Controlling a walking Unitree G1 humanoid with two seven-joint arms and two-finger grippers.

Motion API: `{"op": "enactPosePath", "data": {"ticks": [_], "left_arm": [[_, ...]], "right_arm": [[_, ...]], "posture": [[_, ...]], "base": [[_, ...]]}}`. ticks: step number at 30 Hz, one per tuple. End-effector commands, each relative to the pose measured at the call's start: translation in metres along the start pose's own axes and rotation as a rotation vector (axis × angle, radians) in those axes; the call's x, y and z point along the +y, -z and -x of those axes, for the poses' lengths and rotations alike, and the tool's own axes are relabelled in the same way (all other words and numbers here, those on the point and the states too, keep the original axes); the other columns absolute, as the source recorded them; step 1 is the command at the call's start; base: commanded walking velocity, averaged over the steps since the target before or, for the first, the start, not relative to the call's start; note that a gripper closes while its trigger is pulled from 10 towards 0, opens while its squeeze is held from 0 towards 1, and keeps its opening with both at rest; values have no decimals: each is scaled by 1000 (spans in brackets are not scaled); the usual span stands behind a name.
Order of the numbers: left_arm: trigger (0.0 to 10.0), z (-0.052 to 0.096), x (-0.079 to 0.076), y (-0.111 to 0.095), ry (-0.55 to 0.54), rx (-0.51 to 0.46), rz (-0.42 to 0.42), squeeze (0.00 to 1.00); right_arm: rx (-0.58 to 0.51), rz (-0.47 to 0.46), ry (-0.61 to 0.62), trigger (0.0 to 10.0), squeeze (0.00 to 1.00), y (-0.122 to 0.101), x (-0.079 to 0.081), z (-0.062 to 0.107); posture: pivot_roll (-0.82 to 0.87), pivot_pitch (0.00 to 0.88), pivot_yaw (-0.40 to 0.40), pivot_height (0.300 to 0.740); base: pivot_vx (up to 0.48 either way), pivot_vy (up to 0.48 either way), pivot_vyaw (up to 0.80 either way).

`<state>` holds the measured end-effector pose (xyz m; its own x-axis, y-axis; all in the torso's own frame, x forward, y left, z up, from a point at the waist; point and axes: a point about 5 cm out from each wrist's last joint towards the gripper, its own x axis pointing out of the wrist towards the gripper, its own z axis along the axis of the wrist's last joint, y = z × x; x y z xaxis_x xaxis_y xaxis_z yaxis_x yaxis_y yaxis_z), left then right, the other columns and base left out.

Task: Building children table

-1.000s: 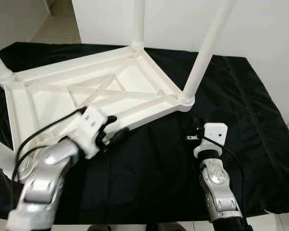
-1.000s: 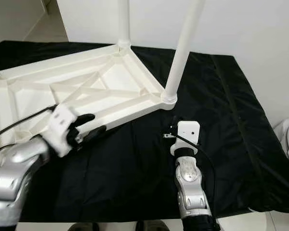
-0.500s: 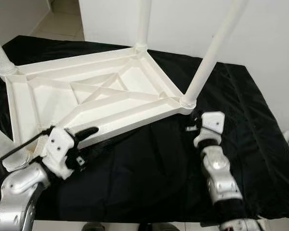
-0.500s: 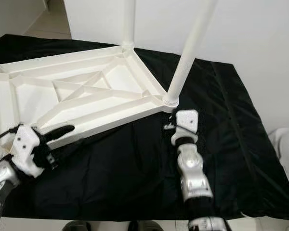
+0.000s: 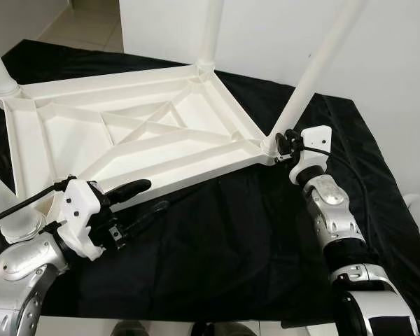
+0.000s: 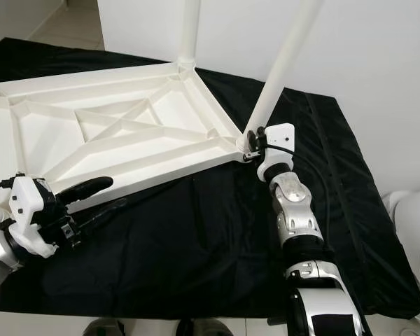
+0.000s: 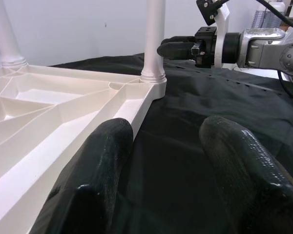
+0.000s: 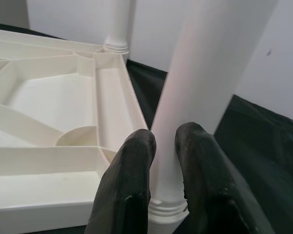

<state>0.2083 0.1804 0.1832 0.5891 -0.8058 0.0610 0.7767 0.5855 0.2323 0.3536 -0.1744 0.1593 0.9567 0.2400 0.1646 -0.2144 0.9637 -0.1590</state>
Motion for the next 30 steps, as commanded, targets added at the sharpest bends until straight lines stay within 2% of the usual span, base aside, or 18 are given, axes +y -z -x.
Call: {"op": "enactPosePath", "data": {"ticks": [1,7,10,11,13,18,22,28,30], "left_arm": [[10000,-1,-11,4,198,-6,-6,0],[10000,-4,-13,5,218,-1,5,0],[10000,-17,-12,1,263,-8,-2,0],[10000,-17,-12,1,263,-8,-2,0],[10000,-27,-12,-2,279,-23,-10,0],[10000,-33,-14,-6,320,-27,-16,0],[10000,-44,-17,-15,390,-33,4,0],[10000,-49,-21,-22,444,-38,-2,0],[10000,-48,-26,-22,507,-9,8,0]], "right_arm": [[-9,-25,-14,10000,0,-1,-1,4],[-30,-56,-36,10000,0,0,1,11],[-55,-102,-139,10000,0,-3,-1,13],[-55,-102,-139,10000,0,-3,-1,13],[-65,-123,-182,10000,0,-9,-7,11],[-64,-106,-216,10000,0,-14,-18,10],[-38,-119,-241,10000,0,-15,-34,14],[-18,-136,-278,10000,0,-13,-39,15],[-8,-163,-315,10000,0,-13,-38,9]], "posture": [[223,83,-164,740],[198,87,-141,740],[170,92,-117,740],[170,92,-117,740],[158,94,-107,740],[130,103,-80,740],[116,111,-69,740],[115,123,-65,740],[114,123,-60,740]], "base": [[0,0,0],[0,0,0],[0,0,0],[0,0,0],[0,0,0],[0,0,0],[0,0,0],[0,0,0],[0,0,0]]}}
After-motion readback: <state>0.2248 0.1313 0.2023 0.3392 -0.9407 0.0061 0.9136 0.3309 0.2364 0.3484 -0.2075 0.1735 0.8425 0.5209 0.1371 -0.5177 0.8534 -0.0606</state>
